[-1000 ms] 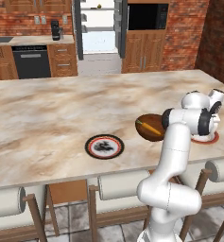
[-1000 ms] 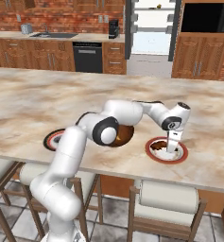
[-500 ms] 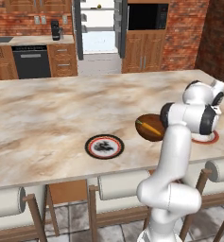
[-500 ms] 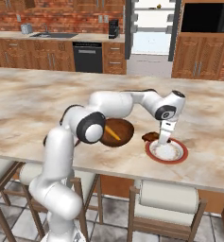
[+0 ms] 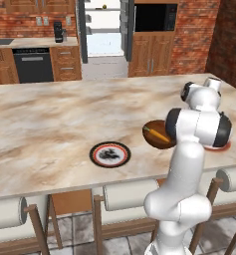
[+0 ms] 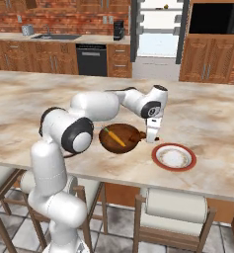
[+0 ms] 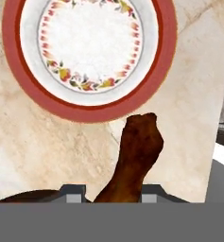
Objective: Pick the chicken drumstick and carrot from their plates and place them in the bowl. Then put the bowl in the fridge.
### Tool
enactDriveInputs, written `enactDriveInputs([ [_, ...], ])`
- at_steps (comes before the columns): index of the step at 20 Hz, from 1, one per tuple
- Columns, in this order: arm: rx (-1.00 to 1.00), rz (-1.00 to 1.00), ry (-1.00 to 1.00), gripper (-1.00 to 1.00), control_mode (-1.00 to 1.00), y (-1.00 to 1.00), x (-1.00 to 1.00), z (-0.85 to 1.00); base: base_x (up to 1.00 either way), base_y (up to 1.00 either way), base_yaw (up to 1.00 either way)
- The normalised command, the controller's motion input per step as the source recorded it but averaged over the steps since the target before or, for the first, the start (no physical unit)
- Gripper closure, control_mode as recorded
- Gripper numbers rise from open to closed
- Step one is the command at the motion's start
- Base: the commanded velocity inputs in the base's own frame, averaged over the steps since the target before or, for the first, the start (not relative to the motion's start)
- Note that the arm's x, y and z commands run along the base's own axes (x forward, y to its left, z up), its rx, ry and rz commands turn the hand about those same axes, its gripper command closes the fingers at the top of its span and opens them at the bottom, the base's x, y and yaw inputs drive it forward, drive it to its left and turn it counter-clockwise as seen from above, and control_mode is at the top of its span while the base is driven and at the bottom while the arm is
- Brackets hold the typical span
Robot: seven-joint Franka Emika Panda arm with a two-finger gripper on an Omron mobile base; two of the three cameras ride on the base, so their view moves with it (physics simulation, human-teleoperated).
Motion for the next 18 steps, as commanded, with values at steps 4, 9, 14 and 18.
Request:
enactDriveInputs([
  [4,-0.01,0.18,0.0,1.0,-1.0,0.78,0.0,0.18,0.0,0.0,0.0],
  [9,0.0,0.19,0.04,1.0,-1.0,0.67,0.09,0.1,0.0,0.0,0.0],
  [14,0.0,0.16,0.06,1.0,-1.0,0.58,0.19,0.07,0.0,0.0,0.0],
  [18,0.0,0.17,0.09,1.0,-1.0,0.34,0.23,-0.01,0.0,0.0,0.0],
])
